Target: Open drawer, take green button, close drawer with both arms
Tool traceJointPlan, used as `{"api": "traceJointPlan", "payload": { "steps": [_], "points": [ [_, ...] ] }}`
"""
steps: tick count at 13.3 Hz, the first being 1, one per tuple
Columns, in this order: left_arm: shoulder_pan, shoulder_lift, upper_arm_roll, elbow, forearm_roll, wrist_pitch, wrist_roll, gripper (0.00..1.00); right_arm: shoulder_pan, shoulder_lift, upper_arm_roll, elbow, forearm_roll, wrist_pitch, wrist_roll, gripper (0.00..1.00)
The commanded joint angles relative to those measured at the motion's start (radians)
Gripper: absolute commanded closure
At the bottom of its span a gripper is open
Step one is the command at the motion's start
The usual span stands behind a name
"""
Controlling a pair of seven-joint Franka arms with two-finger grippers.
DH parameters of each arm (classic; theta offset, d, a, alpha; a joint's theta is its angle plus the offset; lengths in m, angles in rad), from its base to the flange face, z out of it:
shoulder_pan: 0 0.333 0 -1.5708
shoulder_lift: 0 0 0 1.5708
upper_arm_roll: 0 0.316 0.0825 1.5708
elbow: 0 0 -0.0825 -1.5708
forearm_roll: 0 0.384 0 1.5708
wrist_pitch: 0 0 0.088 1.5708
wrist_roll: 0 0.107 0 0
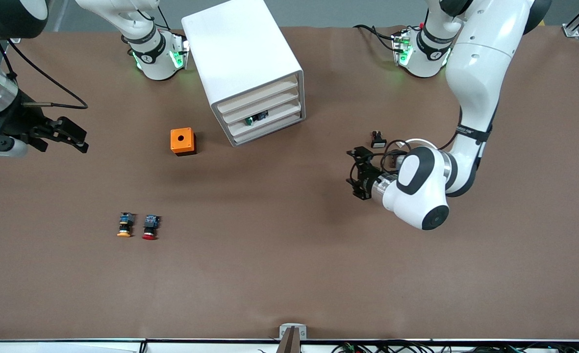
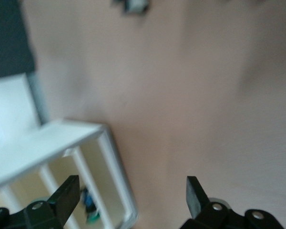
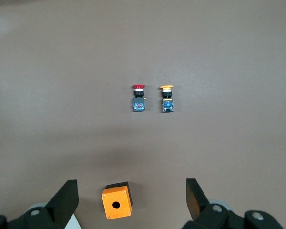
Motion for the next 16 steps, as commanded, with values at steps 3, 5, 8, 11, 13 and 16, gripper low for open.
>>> {"api": "traceJointPlan", "payload": {
  "steps": [3, 5, 8, 11, 13, 16],
  "points": [
    [-0.052, 0.087, 0.001, 0.022, -0.205, -0.022, -0.235, 0.02, 0.040, 0.086, 0.009, 0.019, -0.006, 0.002, 0.002, 0.00],
    [-0.071, 0.131, 0.001, 0.022, -0.260, -0.022, -0.315, 0.05, 0.046, 0.133, 0.009, 0.024, -0.002, 0.009, 0.012, 0.00],
    [-0.106, 0.187, 0.001, 0.022, -0.368, -0.039, -0.407, 0.10, 0.051, 0.205, 0.009, 0.022, 0.003, 0.057, 0.017, 0.00],
    [-0.169, 0.205, -0.001, 0.021, -0.371, -0.045, -0.417, 0.17, 0.037, 0.234, 0.008, 0.022, 0.001, 0.063, 0.016, 0.00],
    [-0.215, 0.215, 0.001, 0.019, -0.374, -0.045, -0.414, 0.22, 0.043, 0.254, 0.006, 0.019, 0.001, 0.071, 0.020, 0.00],
    [-0.251, 0.230, -0.007, 0.021, -0.372, -0.045, -0.403, 0.31, 0.074, 0.274, 0.008, 0.016, 0.003, 0.078, 0.130, 0.00]
  ]
}}
